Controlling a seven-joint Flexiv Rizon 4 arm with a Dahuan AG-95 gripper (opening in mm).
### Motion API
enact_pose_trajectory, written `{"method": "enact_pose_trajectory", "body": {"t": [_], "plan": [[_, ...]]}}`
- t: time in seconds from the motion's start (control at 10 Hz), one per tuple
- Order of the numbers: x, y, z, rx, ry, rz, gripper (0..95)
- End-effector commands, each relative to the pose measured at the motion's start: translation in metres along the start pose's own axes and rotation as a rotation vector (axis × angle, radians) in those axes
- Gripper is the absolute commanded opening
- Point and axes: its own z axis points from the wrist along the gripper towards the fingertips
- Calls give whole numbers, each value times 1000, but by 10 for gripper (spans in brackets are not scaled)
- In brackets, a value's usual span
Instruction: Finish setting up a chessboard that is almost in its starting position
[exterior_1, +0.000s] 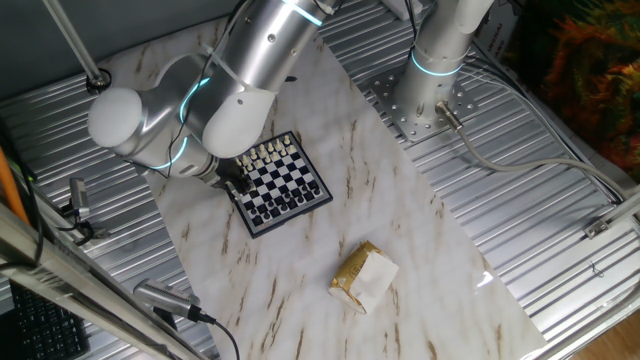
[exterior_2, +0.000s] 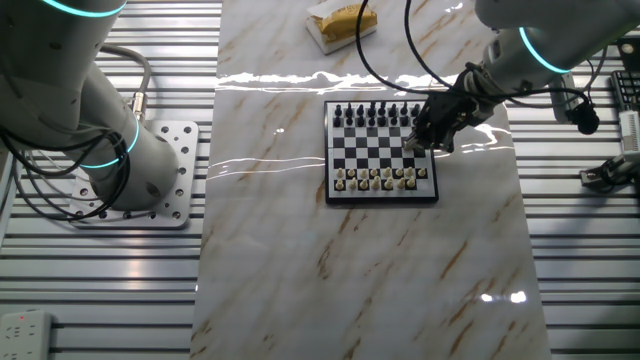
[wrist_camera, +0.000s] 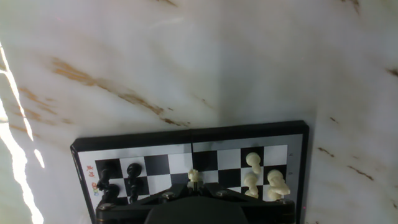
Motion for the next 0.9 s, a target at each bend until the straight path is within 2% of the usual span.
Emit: {"method": "enact_pose_trajectory", "body": {"t": [0.1,0.2,0.3,0.9], "plan": [[-3,1,-2,4,16,-12,190],[-3,2,-3,6,16,-15,380],[-3,2,-3,7,15,-15,190],[-4,2,-4,8,22,-11,190]]}}
